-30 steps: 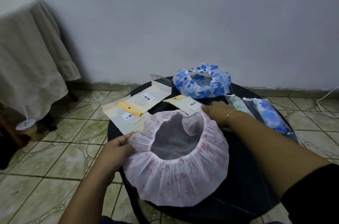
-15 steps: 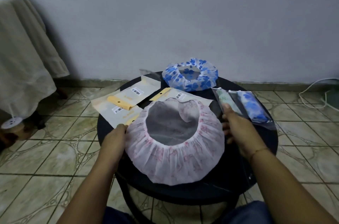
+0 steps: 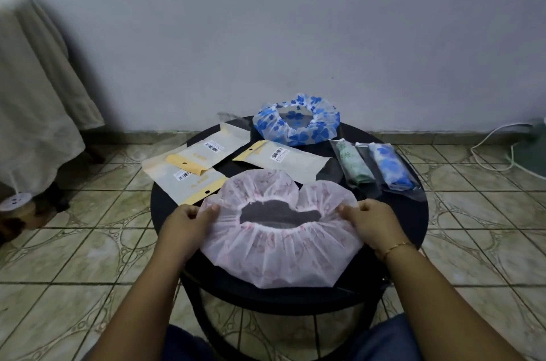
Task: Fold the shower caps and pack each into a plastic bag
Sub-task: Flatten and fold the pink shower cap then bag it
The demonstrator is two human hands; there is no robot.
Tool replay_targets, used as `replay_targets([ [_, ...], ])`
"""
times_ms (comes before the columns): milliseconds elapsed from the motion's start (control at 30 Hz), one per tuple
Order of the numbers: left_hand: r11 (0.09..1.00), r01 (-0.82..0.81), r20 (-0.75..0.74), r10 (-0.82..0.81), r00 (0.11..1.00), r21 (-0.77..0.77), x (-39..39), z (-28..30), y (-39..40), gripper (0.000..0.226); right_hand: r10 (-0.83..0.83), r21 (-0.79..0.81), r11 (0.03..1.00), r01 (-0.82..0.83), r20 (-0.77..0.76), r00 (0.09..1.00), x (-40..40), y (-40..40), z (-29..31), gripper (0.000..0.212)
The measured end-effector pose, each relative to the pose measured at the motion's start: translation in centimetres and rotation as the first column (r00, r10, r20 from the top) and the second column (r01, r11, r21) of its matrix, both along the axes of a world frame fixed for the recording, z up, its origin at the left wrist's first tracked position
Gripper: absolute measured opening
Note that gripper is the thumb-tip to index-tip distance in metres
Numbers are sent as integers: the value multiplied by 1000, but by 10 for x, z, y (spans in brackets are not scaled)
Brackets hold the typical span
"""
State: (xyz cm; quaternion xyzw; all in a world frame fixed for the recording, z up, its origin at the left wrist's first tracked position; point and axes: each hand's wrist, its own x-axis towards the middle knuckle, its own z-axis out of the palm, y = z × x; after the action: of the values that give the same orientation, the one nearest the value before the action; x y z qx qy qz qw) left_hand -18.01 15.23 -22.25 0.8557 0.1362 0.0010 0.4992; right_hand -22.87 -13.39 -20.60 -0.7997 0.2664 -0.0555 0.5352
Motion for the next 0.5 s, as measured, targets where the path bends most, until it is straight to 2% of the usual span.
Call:
replay_targets([
  [67, 990, 10, 71, -20, 997, 139, 0, -2, 0, 42, 13, -20, 1000, -12, 37, 999, 2, 0, 1, 19],
  [133, 965, 5, 303, -87, 949, 261, -4, 0, -5, 50, 20, -73, 997, -16, 47, 999, 1, 1, 1, 37],
  [167, 949, 38, 425, -175, 888, 313, -8, 3, -10, 50, 20, -143, 990, -14, 42, 999, 1, 2, 0, 48],
  [233, 886, 204, 497, -410, 765, 416, -15, 9, -23, 61, 11, -432, 902, 11, 49, 999, -2, 6, 1, 54],
  [300, 779, 376, 383, -589, 711, 501, -19, 8, -36, 83, 7, -687, 721, 86, 131, 991, -10, 15, 4, 48],
  [333, 728, 435, 293, -639, 711, 530, -19, 5, -40, 93, 31, -727, 675, 121, 192, 981, -12, 21, 6, 46],
  [400, 640, 497, 134, -682, 719, 586, -18, -4, -46, 107, 113, -745, 657, 114, 247, 962, -18, 33, 6, 50],
  [467, 587, 525, 35, -686, 727, 616, -16, -10, -49, 117, 206, -773, 634, -16, 149, 967, -24, 46, 1, 74],
  [500, 571, 537, -1, -685, 728, 621, -16, -12, -49, 120, 237, -782, 612, -114, 44, 971, -27, 50, -3, 87],
])
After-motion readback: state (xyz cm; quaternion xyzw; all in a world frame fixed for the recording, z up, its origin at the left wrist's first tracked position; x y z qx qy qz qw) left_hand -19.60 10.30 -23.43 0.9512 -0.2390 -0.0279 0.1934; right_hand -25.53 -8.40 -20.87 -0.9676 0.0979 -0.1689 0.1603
